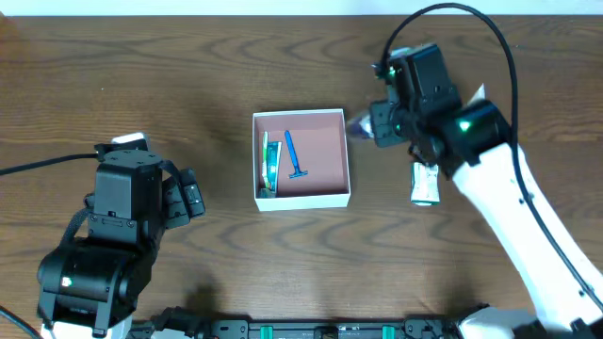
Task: Pack container
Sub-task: 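Carry the soap bottle into the box and set it down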
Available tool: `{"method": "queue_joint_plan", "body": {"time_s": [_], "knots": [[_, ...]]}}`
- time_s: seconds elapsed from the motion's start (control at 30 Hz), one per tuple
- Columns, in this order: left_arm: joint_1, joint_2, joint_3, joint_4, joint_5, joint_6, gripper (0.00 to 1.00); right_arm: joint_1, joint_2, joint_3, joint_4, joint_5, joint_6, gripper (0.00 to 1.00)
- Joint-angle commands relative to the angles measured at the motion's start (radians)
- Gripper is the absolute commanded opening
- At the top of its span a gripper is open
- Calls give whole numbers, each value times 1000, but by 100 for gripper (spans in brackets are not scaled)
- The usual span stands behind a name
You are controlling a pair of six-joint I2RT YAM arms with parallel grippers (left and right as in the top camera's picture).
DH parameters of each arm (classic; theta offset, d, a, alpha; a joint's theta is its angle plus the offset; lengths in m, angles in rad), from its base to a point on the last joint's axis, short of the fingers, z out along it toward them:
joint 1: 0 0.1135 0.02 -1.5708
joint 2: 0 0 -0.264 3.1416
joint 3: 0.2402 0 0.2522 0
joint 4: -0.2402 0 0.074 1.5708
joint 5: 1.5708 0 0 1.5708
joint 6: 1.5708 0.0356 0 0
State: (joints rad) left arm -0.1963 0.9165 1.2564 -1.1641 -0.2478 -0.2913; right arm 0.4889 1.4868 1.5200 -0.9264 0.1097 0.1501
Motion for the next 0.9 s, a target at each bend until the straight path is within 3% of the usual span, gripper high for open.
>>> {"method": "queue_joint_plan", "body": {"time_s": [0.0,0.27,0.53,0.87], "knots": [[5,-1,13,-3,-19,2,98,79,-53,39,22,6,-25,6],[5,-1,13,-3,-19,2,98,209,57,39,62,50,-5,6],[5,-1,13,-3,-19,2,98,212,213,39,111,71,19,1],[5,-1,13,-3,-19,2,98,213,206,56,165,35,18,2]]}}
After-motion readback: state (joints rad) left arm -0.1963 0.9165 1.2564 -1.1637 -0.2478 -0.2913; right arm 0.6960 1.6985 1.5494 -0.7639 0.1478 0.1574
